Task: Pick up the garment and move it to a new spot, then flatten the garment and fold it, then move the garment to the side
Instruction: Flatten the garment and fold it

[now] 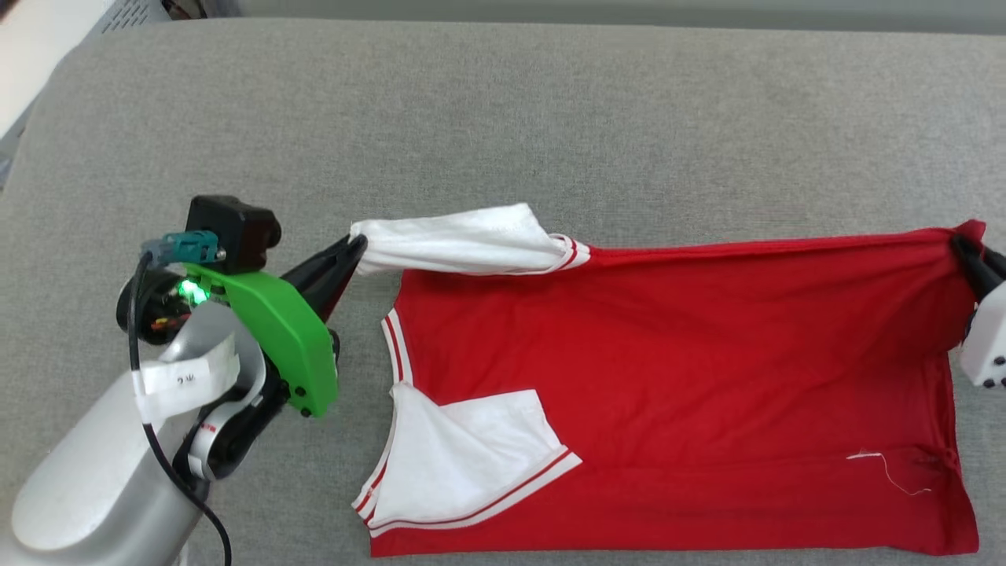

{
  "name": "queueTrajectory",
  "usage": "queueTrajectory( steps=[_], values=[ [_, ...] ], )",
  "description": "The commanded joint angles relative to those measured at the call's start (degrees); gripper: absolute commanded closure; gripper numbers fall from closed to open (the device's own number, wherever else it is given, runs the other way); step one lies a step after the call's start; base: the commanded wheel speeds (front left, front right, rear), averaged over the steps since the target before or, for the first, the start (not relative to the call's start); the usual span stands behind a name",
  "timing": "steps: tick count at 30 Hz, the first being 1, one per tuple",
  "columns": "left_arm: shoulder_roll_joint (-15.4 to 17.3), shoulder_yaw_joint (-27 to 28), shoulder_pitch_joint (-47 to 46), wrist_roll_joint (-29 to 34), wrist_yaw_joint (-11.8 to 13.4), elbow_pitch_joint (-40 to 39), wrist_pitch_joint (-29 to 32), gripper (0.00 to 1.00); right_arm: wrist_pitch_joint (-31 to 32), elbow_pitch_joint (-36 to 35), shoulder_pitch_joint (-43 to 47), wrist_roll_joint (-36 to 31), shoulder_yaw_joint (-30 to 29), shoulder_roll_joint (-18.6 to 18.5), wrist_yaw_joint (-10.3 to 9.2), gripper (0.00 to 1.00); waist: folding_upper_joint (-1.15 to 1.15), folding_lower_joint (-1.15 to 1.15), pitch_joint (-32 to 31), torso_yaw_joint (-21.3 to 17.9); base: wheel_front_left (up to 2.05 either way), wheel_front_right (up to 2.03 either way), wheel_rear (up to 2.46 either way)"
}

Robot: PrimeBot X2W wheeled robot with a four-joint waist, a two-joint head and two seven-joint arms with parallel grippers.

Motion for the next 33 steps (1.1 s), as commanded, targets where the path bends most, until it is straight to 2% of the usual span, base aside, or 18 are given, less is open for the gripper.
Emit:
queueTrajectory(
  steps=[1,7,15,20,26,33],
  values=[
    [0.05,0.1,1.83,-0.55,0.5,-0.37,-0.51,1.0,-1.26,-0.36,1.69,0.83,-0.3,-0.28,-0.06,1.0,0.4,0.0,-2.87,0.07,0.0,0.0,0.0],
    [0.66,-0.54,8.03,-1.76,2.32,-3.0,-0.92,1.0,-4.31,-2.37,8.78,4.97,-0.7,-1.79,-0.06,1.0,0.4,0.0,-6.03,1.12,0.0,0.0,0.0],
    [0.68,-2.35,17.31,-4.15,4.27,-5.57,-1.33,1.0,-4.1,-5.69,17.86,10.21,-0.05,-3.57,-0.06,1.0,0.4,0.0,-8.31,1.91,0.0,0.0,0.0],
    [1.2,-5.2,20.75,-4.04,4.3,-4.95,0.41,1.0,-3.49,-5.7,21.8,10.77,2.25,-6.3,-0.06,1.0,0.4,0.0,-9.11,2.27,0.0,0.0,0.0],
    [-0.41,-8.06,21.85,-3.17,4.22,-1.54,1.06,1.0,-3.37,-5.33,24.11,12.62,7.23,-10.11,-0.06,1.0,0.4,0.0,-9.58,2.4,0.0,0.0,0.0],
    [-2.25,-10.74,21.28,-1.57,2.74,3.71,0.66,1.0,-4.81,-2.87,23.99,11.53,12.62,-14.23,-0.06,1.0,0.4,0.0,-9.49,2.14,0.0,0.0,0.0]
  ],
)
